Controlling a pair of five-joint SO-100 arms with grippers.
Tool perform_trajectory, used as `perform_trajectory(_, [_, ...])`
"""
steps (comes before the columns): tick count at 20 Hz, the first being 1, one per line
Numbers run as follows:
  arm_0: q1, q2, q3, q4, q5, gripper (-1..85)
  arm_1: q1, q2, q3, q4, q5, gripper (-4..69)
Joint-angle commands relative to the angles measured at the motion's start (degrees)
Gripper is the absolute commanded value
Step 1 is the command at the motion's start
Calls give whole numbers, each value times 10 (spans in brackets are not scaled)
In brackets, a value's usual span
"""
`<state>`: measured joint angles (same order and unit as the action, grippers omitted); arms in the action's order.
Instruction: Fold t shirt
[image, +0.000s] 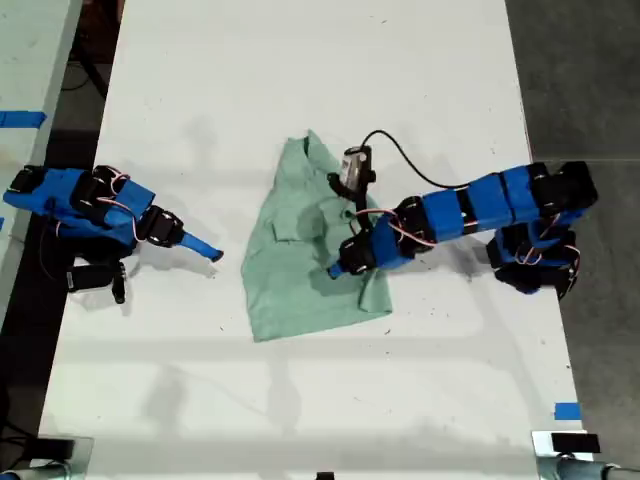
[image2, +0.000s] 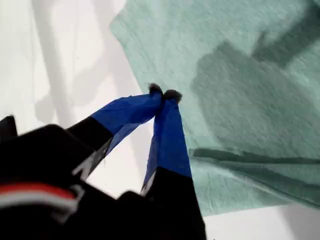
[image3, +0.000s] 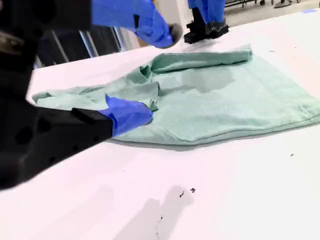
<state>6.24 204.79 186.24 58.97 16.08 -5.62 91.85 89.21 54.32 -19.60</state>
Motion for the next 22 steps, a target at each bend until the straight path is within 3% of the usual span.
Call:
perform_trajectory(1, [-4,4,24,-10,4,208,8,-11,-97,132,14,17])
perform_trajectory(3, [-4,4,24,-10,4,208,26,-6,-111,246,49,169])
perform_trajectory(5, [-4,4,24,-10,4,208,43,-3,-105,325,75,255])
perform_trajectory(7, [-4,4,24,-10,4,208,53,1,-82,347,90,274])
perform_trajectory(10, [-4,4,24,-10,4,208,57,-12,-34,301,91,275])
perform_trajectory(15, [-4,4,24,-10,4,208,56,-62,8,278,120,270])
perform_trajectory(16, [-4,4,24,-10,4,208,55,-68,18,269,122,245])
perform_trajectory(17, [-4,4,24,-10,4,208,55,-70,32,256,126,77])
perform_trajectory(18, [-4,4,24,-10,4,208,54,-69,48,238,131,5])
perform_trajectory(20, [-4,4,24,-10,4,208,54,-67,54,232,132,5])
perform_trajectory(22, [-4,4,24,-10,4,208,53,-53,27,264,129,5])
